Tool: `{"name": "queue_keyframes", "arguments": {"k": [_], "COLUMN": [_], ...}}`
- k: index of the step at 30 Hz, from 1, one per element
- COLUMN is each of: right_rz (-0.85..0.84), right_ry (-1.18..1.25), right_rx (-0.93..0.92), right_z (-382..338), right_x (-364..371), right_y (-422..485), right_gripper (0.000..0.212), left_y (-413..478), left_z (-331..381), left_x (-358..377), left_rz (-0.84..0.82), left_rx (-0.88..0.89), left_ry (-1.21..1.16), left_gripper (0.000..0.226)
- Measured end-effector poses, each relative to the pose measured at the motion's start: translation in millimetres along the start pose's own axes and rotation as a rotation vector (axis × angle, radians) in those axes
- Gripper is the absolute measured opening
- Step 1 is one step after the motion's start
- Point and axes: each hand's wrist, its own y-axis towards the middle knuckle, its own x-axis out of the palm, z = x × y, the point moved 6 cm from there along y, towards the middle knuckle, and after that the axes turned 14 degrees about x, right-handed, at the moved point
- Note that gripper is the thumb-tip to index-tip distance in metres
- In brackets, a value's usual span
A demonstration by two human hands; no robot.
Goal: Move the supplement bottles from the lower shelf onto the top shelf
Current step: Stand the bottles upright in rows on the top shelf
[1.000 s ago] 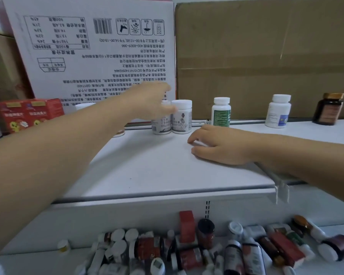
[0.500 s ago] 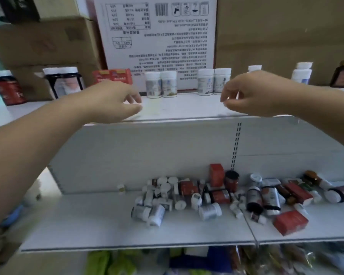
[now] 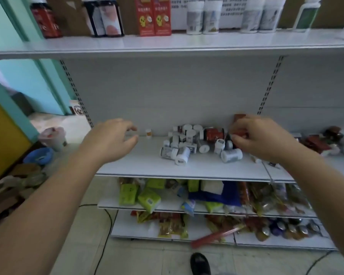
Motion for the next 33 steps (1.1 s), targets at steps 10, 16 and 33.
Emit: {"name": "queue_keyframes", "arguments": {"k": [10,16,33], "right_rz": [-0.212,-0.300,-0.508], "right_ry": [0.311,0.510,0.793], "right_rx": [0.220,0.402,0.655], "right_z": [3,5,-19], "right_x": [161,249,356], "right_y": [38,87,139], "right_gripper": [0.034,0.041,0.065], "left_y": [-3,55,165], "left_z": [-32,-24,-34], "left_x": [149,225,331], "left_rz": [-0.069,-0.102,-0.169], "left_rx": [-0.268,-0.355,-0.192], "left_ry": [-0.288,-0.489,-0.308], "left_gripper": [0.037,0.041,0.063]}}
